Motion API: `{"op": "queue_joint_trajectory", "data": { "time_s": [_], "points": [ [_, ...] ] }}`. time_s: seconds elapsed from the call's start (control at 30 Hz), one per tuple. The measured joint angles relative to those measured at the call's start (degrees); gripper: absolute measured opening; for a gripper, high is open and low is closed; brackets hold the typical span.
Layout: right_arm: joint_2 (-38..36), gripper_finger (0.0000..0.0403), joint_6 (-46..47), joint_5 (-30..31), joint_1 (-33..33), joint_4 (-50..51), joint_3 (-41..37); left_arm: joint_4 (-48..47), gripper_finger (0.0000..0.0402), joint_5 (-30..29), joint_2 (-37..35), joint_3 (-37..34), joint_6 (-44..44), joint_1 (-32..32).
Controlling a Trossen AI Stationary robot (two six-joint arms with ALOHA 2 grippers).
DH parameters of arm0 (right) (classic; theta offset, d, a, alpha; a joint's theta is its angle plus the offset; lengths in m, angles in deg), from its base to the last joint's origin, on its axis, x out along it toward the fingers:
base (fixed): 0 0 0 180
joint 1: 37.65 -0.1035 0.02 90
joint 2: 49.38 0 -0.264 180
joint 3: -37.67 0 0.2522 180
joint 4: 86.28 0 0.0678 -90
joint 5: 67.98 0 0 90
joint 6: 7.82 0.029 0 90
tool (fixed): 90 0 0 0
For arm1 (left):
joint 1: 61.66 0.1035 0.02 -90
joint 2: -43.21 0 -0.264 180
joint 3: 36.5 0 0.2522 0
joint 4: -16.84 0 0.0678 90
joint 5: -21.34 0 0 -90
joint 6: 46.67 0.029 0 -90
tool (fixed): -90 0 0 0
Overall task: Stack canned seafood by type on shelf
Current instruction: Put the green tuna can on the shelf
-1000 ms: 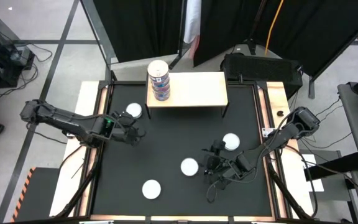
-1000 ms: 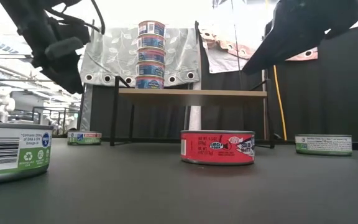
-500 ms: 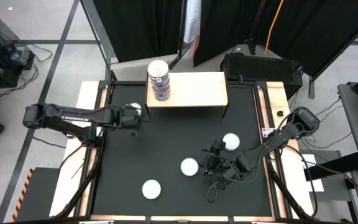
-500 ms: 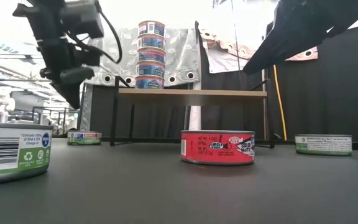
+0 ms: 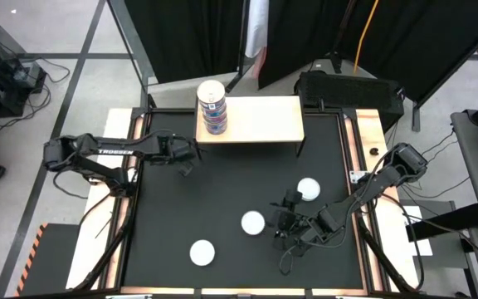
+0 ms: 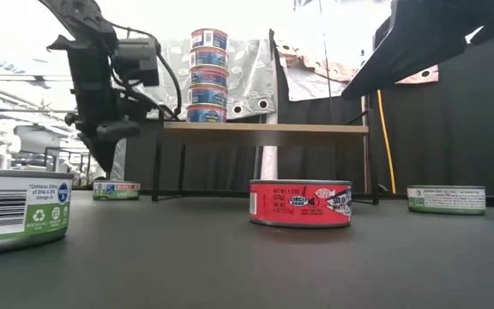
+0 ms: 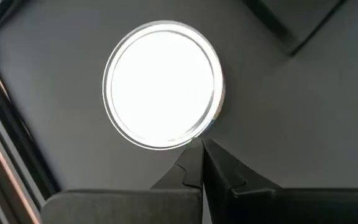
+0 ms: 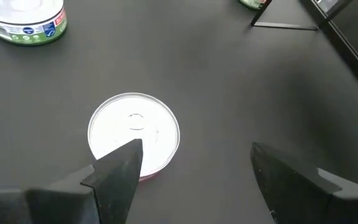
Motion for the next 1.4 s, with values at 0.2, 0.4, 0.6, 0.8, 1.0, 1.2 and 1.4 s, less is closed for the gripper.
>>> {"op": "queue_joint_trajectory", "data": {
  "time_s": [0.2,0.4,0.6,0.8,1.0,1.2,1.4],
  "points": [
    [0.0,0.0293,0.8,0.0,-0.4,0.0,0.0,0.2,0.0001,-2.2,3.7,0.0,-0.3,0.3],
    [0.0,0.0293,1.5,0.0,-1.2,0.1,0.0,1.1,0.0001,-4.0,4.4,0.0,-0.5,0.3],
    [0.0,0.0293,2.5,0.0,-1.4,0.1,0.0,1.6,0.0000,-3.7,4.4,-0.2,-0.3,0.3],
    [0.0,0.0293,2.6,0.0,-1.7,0.1,0.0,3.0,0.0000,-4.9,4.4,-1.7,1.2,0.3],
    [0.0,0.0293,2.8,0.0,-1.7,0.0,0.0,6.1,0.0000,-5.3,4.2,-3.9,1.1,0.1],
    [0.0,0.0293,2.8,0.0,-1.7,0.1,0.0,5.5,0.0000,-4.7,4.2,-4.0,0.9,-1.2],
    [0.0,0.0293,2.8,0.1,-1.7,0.1,0.0,4.6,0.0000,-2.3,4.2,-4.1,-1.0,-2.3]
  ]
}}
